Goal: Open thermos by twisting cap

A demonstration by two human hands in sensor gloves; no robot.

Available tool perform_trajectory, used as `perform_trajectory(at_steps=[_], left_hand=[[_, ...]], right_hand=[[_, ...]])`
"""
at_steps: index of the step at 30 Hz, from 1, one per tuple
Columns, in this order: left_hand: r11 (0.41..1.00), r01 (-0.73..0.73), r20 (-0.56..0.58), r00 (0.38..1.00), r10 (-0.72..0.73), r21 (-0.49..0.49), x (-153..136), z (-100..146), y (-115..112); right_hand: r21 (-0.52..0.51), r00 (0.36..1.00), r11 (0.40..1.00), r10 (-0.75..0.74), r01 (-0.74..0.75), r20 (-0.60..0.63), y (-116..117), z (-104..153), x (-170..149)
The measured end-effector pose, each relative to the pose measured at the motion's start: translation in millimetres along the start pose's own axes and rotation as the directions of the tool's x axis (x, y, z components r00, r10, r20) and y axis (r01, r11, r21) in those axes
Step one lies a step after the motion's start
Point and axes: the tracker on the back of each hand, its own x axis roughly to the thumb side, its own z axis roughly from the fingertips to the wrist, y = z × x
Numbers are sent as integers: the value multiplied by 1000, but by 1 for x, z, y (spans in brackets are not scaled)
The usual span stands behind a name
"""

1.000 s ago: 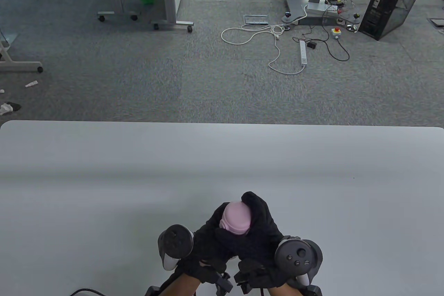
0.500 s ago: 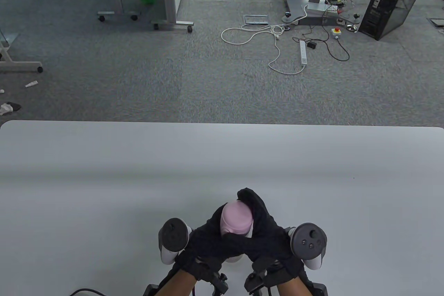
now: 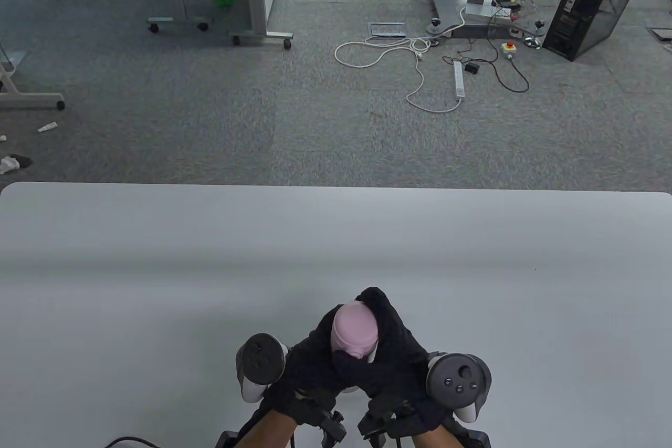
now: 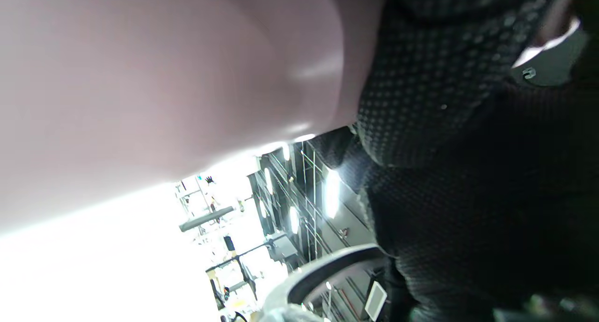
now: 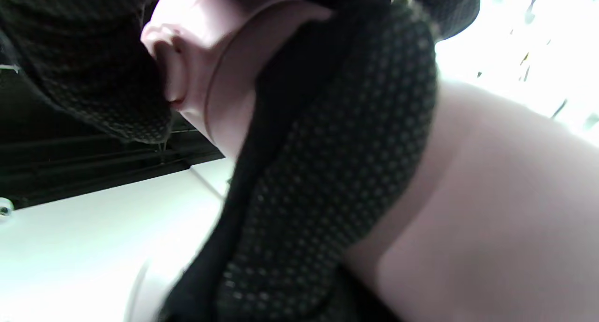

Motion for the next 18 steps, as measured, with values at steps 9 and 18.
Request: perform_trajectory(at_steps=[9, 18], left_hand=[[997, 50, -14, 999, -50, 52, 1, 1, 0], [995, 88, -9, 996, -88, 56, 5, 2, 1]], right_hand=[[56, 999, 998, -40, 41, -12, -4, -1, -1], [-140, 984, 974, 177, -176, -5, -3, 6, 7]])
